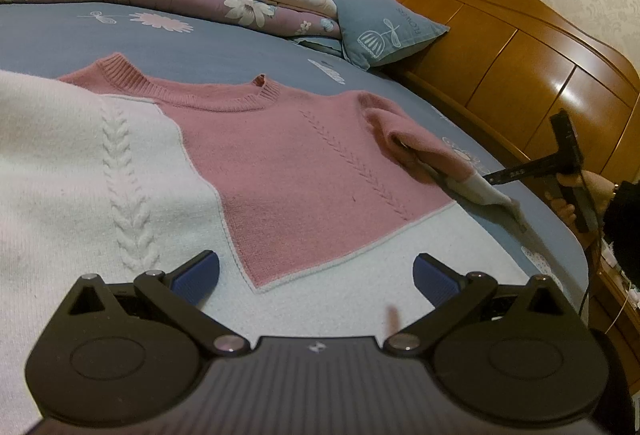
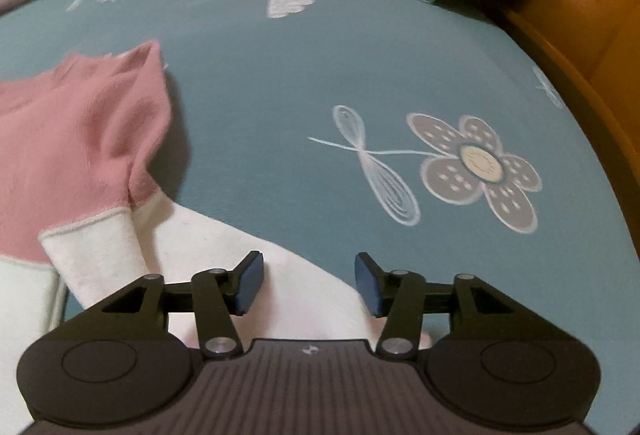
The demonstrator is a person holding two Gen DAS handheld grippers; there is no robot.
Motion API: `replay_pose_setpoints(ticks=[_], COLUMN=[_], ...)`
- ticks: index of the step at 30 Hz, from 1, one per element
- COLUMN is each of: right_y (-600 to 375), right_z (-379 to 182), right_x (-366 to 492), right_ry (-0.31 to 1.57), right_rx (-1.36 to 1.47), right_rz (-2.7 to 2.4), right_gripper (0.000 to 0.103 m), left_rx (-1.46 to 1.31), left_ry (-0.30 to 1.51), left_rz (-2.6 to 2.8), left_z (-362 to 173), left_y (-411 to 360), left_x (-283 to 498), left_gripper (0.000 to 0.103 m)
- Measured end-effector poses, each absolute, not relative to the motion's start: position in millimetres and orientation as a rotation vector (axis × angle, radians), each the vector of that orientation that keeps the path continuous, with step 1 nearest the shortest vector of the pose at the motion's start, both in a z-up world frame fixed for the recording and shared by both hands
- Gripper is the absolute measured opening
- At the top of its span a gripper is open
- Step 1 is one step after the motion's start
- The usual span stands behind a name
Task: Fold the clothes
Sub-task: 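Grasp the white cuff with the right gripper and pull it straight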
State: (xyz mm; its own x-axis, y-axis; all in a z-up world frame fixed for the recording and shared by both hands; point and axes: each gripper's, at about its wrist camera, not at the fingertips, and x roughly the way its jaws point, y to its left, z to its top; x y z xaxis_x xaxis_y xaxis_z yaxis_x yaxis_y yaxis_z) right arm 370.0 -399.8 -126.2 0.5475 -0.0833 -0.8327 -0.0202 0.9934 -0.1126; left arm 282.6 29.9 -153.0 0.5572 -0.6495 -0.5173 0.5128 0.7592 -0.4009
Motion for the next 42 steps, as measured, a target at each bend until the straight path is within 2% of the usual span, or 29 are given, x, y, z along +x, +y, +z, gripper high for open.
replay_pose_setpoints(ticks=[3, 6, 10, 13, 22, 35, 42], right_y=[-406.4, -415.0, -401.6, -382.8, -358.8, -403.9, -431.7], right_z=[-132.9, -133.7, -130.6, -128.6, -108.3, -112.1, -118.8], right_x=[374.5, 371.6, 358.2, 352.4, 365.0, 437.8, 471.3], right_ry=[1.000, 1.002, 0.987, 0.982, 0.943, 0.863, 0.896], right_rx=[-0.104, -0.052, -0.109, -0.189, -0.373, -0.511, -0.520], right_rz=[-0.005, 0.030, 0.101, 0.072, -0.094, -0.459, -0.576], right_gripper=[0.062, 0.058, 0.018, 0.014, 0.013, 0.013, 0.013], left_rx=[-0.217, -0.218, -0.216, -0.214, -0.218, -0.222, -0.228], left_ry=[0.697, 0.697, 0.696, 0.695, 0.696, 0.696, 0.695], left_rz=[-0.693, -0.694, -0.694, -0.693, -0.694, -0.696, -0.698], left_z=[-153.0, -152.6, -152.2, -152.3, -152.4, -152.4, -152.7], left_y=[30.5, 31.0, 31.4, 31.1, 31.7, 32.1, 32.7], left_x=[282.8, 282.9, 282.7, 282.6, 283.3, 283.1, 283.1], left_gripper=[0.102, 0.102, 0.102, 0.102, 0.102, 0.102, 0.102])
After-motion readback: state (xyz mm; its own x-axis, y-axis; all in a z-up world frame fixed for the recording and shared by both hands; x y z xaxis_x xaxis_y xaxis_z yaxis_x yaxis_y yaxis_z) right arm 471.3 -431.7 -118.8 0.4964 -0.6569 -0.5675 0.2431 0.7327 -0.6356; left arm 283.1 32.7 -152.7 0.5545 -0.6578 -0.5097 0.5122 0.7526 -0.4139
